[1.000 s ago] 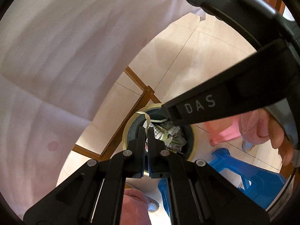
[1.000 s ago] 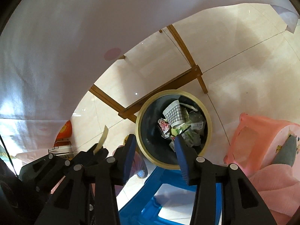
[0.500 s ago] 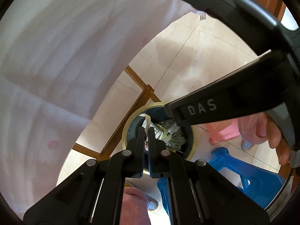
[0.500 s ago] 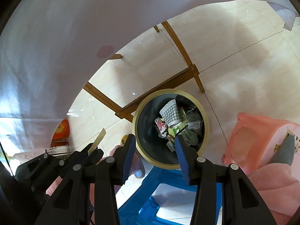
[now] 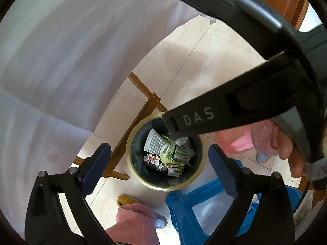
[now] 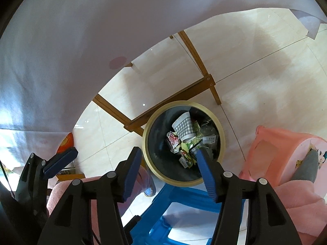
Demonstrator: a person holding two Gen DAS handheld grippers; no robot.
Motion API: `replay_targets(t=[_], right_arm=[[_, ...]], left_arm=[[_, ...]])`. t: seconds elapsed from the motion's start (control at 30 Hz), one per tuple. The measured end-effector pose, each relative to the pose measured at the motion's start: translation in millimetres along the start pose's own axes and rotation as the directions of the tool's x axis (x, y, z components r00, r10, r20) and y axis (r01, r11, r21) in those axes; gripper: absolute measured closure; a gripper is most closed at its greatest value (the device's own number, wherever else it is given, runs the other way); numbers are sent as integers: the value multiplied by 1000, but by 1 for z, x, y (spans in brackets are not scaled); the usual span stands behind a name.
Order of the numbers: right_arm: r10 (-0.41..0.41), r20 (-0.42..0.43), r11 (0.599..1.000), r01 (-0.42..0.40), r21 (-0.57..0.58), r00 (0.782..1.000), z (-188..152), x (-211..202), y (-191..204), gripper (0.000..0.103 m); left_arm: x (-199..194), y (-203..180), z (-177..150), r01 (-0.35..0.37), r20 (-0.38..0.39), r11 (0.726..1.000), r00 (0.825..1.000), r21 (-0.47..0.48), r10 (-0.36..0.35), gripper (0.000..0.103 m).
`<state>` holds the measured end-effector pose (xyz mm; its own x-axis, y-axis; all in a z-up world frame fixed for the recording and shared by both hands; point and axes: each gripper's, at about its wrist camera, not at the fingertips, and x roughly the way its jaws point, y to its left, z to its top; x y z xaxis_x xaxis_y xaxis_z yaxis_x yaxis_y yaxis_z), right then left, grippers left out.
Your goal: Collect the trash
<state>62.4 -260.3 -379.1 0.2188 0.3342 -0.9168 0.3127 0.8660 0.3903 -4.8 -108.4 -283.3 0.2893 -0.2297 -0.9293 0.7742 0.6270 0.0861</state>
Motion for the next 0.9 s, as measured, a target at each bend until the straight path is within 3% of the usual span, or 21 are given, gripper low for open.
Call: replay_targets(t=[0.2,0.47,0.9], right_arm=[[-10,11,1000,11,-16,1000,0,-5,2,45],[-41,28,998,42,-51,999,2,-13,8,45],[-105,66,986,113,-125,992,-7,-54,28,44]], left_arm=[[-6,3,5,-37,23,999,999,-14,37,8],[-20,2,4,-34,23,999,999,-17,35,8],[-97,12,4,-29,115,999,993,-37,33,8]])
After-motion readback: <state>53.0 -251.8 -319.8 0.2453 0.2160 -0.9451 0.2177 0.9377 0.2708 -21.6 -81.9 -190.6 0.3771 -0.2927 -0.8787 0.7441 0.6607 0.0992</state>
